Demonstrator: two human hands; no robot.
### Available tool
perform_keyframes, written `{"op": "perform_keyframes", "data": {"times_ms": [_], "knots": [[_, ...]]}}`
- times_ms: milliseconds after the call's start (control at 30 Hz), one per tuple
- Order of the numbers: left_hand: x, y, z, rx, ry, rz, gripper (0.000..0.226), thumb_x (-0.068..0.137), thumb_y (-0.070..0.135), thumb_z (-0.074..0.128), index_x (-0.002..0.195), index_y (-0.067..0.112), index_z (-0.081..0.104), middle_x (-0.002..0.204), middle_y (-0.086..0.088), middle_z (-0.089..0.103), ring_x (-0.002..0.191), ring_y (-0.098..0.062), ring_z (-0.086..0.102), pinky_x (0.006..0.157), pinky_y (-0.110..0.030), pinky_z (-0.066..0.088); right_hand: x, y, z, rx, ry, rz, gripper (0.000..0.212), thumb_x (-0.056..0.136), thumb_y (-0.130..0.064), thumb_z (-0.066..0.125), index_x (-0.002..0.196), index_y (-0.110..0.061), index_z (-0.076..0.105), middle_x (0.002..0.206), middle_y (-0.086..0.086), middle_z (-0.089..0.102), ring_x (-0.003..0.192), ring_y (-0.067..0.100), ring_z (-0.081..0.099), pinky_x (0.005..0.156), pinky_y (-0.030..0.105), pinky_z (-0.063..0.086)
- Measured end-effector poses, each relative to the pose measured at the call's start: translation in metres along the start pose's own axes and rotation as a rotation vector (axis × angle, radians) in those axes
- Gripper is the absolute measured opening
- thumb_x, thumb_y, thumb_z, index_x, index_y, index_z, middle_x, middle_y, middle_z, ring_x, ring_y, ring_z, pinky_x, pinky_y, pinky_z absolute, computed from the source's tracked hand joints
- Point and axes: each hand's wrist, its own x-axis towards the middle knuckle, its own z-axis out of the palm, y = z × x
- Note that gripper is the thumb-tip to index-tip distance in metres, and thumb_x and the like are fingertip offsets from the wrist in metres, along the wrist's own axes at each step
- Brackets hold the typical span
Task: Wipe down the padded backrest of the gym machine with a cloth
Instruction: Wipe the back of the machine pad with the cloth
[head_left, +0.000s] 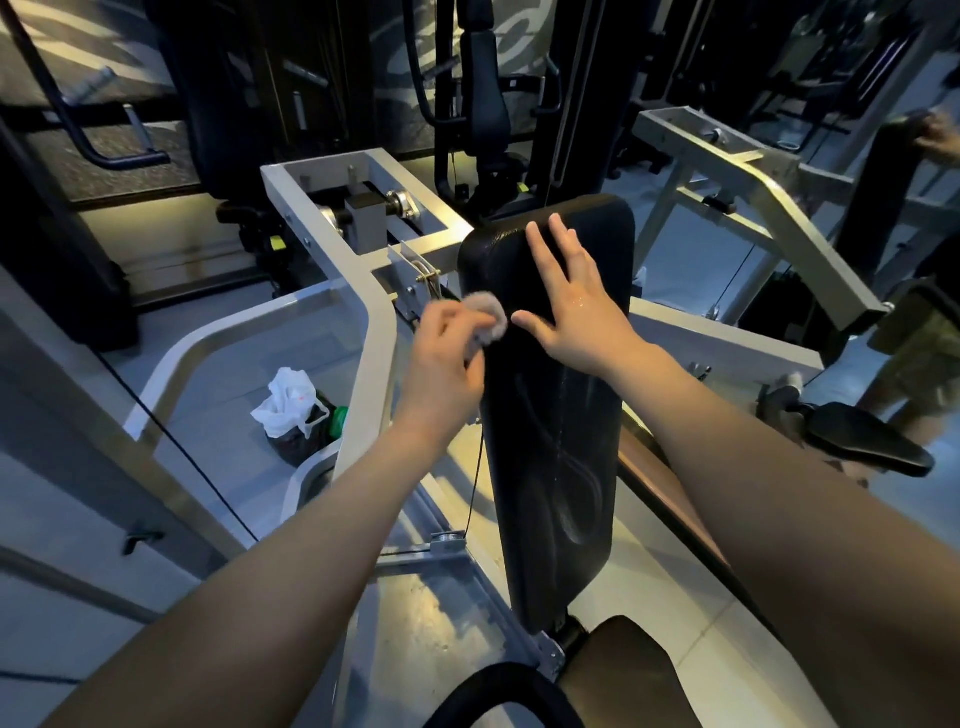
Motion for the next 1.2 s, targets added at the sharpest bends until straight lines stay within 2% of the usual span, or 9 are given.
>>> {"op": "perform_keyframes", "data": {"times_ms": [133,300,400,500,667,733,1000,1133,1200], "knots": [[0.022,0.001,0.003,-0.021,0.027,-0.051,0.034,0.086,-0.007,0.058,0.114,0.011,0.064,0.123,-0.005,0.052,0.111,-0.017,0.054,0.094,-0.026,0.049,-0.003,0.001,0.007,0.039,0.045,0.015,0.098,0.095,-0.035,0.069,0.163,-0.030,-0.001,0.171,-0.001,-0.011,0.158,0.025,-0.005,0.122,0.042,0.019],[-0.026,-0.016,0.034,-0.062,-0.058,-0.055,0.041,0.075,-0.021,0.054,0.103,0.007,0.066,0.112,-0.005,0.056,0.103,-0.014,0.055,0.087,-0.010,0.043,-0.004,0.005,0.019,0.043,0.069,0.032,0.096,0.095,-0.031,0.069,0.163,-0.029,0.002,0.171,0.002,-0.008,0.157,0.027,-0.002,0.120,0.041,0.021],[-0.067,-0.033,0.056,-0.063,-0.185,-0.264,0.033,0.078,-0.019,0.051,0.092,0.008,0.063,0.099,-0.003,0.053,0.092,-0.026,0.058,0.075,-0.031,0.048,-0.002,0.005,0.021,0.031,0.069,0.036,0.095,0.095,-0.030,0.069,0.163,-0.029,0.003,0.170,0.003,-0.008,0.157,0.029,0.000,0.117,0.038,0.024],[-0.079,-0.040,0.061,-0.077,-0.264,-0.406,0.029,0.082,-0.015,0.052,0.087,0.013,0.060,0.097,-0.003,0.053,0.092,-0.024,0.057,0.076,-0.025,0.042,-0.001,0.006,0.019,0.026,0.053,0.031,0.094,0.096,-0.029,0.069,0.163,-0.028,0.004,0.170,0.004,-0.009,0.157,0.030,-0.002,0.113,0.033,0.020],[-0.025,-0.031,0.023,-0.197,0.076,-0.349,0.034,0.086,-0.010,0.052,0.100,0.019,0.061,0.107,-0.002,0.053,0.098,-0.006,0.054,0.085,-0.016,0.045,-0.009,0.010,0.024,0.037,0.048,0.014,0.092,0.096,-0.026,0.068,0.163,-0.026,0.005,0.170,0.006,-0.007,0.157,0.031,-0.003,0.114,0.032,0.015],[0.000,-0.025,0.017,-0.213,0.091,-0.310,0.030,0.088,-0.006,0.050,0.103,0.018,0.058,0.109,0.000,0.050,0.101,-0.004,0.054,0.087,-0.016,0.045,-0.013,0.011,0.025,0.031,0.037,0.025,0.092,0.096,-0.026,0.068,0.163,-0.027,0.005,0.170,0.004,-0.007,0.157,0.028,-0.003,0.112,0.030,0.016],[-0.067,-0.028,0.064,-0.156,-0.079,-0.543,0.026,0.083,-0.013,0.044,0.090,0.010,0.051,0.100,-0.010,0.053,0.091,-0.026,0.056,0.080,-0.041,0.048,-0.015,0.010,0.033,0.031,0.039,0.047,0.091,0.097,-0.022,0.067,0.163,-0.027,0.004,0.170,0.005,-0.008,0.157,0.029,-0.003,0.118,0.041,0.028],[-0.066,-0.028,0.049,-0.121,-0.238,-0.552,0.025,0.091,-0.006,0.048,0.097,0.017,0.055,0.105,-0.003,0.053,0.098,-0.019,0.056,0.083,-0.025,0.042,-0.015,0.011,0.031,0.028,0.027,0.043,0.090,0.097,-0.024,0.066,0.163,-0.028,0.005,0.170,0.004,-0.008,0.157,0.029,-0.003,0.116,0.039,0.030],[-0.049,-0.021,0.031,-0.122,-0.105,-0.449,0.027,0.090,-0.008,0.051,0.101,0.015,0.060,0.107,0.000,0.052,0.102,-0.016,0.057,0.086,-0.018,0.043,-0.016,0.013,0.029,0.026,0.022,0.038,0.088,0.098,-0.026,0.066,0.163,-0.029,0.006,0.170,0.004,-0.007,0.157,0.028,-0.002,0.116,0.040,0.032]]}}
